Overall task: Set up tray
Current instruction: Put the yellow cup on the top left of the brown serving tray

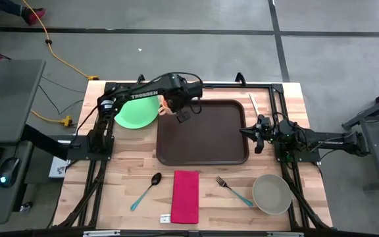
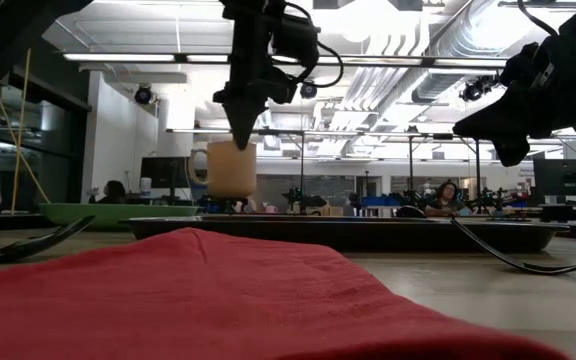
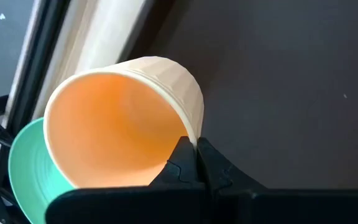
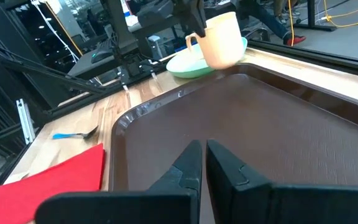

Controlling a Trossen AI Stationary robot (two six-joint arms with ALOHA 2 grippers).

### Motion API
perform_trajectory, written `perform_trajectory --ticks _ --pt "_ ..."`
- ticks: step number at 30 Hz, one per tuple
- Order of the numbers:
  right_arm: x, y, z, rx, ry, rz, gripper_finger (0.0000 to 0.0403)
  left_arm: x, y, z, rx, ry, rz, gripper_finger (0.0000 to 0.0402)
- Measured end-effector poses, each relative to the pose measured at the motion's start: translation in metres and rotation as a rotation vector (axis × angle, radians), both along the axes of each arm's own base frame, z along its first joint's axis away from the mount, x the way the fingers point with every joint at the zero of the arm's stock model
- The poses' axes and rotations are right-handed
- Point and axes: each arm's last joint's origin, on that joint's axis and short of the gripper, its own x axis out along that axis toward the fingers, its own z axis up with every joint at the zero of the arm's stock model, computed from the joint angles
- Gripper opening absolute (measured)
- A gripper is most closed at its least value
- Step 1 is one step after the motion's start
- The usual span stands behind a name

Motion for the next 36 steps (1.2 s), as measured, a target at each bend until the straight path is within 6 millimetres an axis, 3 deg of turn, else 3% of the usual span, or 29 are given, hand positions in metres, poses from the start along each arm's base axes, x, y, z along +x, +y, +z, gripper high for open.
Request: perform_trajectory --ticks 6,16,36 --pt "0.0 0.0 0.0 0.0 -0.001 0.0 0.0 0.0 -0.001 0.0 -0.013 0.0 0.004 0.0011" --pt "0.0 0.0 0.0 0.0 -0.002 0.001 0.0 -0.003 -0.003 -0.025 -0.042 0.051 0.031 0.0011" --pt "0.0 0.0 0.0 0.0 -0.002 0.001 0.0 0.006 0.003 -0.044 -0.033 0.031 0.049 0.0011"
